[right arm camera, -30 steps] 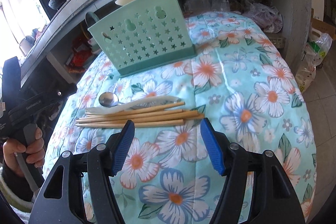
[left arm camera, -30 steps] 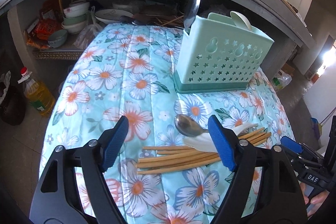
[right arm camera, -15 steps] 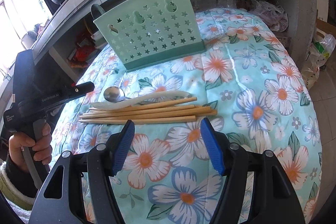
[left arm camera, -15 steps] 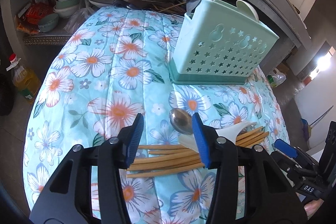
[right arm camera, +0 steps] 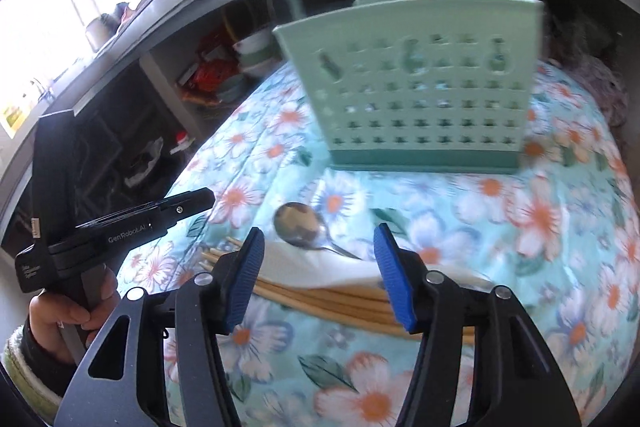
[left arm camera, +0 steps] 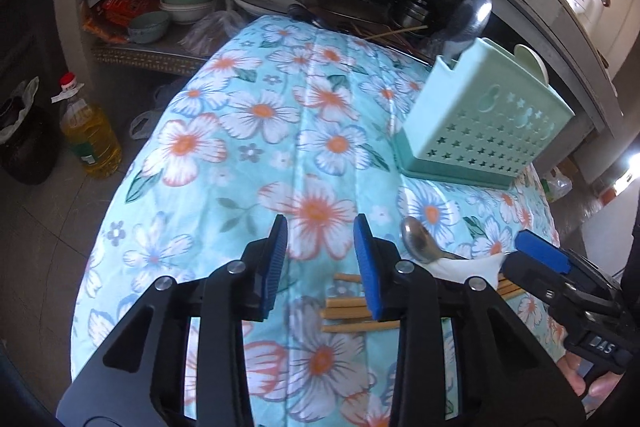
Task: Organize utensils
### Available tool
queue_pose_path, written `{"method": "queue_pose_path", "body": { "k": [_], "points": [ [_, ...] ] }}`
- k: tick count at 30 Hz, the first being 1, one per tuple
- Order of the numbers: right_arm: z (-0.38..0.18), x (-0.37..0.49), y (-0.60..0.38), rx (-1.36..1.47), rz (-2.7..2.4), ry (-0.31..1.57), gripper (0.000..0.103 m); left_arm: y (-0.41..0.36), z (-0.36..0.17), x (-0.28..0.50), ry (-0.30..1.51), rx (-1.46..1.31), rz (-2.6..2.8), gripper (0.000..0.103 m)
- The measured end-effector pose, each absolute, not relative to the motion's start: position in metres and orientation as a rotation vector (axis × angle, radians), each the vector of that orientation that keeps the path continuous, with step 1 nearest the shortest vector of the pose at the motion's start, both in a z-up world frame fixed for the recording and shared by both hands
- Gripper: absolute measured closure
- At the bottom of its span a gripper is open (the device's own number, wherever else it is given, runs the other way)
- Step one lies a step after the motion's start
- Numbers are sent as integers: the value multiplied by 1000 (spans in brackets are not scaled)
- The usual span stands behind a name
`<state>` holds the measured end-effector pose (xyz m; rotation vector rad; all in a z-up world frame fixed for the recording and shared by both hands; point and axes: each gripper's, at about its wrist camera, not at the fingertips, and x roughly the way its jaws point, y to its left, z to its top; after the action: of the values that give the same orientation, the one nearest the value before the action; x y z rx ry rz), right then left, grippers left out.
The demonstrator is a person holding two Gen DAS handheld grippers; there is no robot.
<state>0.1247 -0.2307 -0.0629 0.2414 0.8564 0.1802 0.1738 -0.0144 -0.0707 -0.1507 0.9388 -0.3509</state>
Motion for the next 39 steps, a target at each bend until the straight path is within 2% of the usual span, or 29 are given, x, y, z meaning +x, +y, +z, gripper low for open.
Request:
{"method": "queue_pose_path", "body": {
  "k": [6,18,21,23,29,39],
  "points": [
    [-82,159,-203,180,196,946,55,-1,-72,176,935,-177,-342,74],
    [-105,188,-174,44,159,1076,55,9,-74,178,934,-210,-348,74],
    [-107,194,-171,29,130,1083,61,10,-75,178,939,-215,-349,74],
    [-106,197,-176,48,111,1087,71,11,-75,178,939,-217,-347,74],
    [-98,198,-196,182,127,1061,90,12,-72,176,930,-216,-348,74],
    [-60,183,-243,332,84,907,95,-2,-67,168,915,-229,-464,74]
  ]
}}
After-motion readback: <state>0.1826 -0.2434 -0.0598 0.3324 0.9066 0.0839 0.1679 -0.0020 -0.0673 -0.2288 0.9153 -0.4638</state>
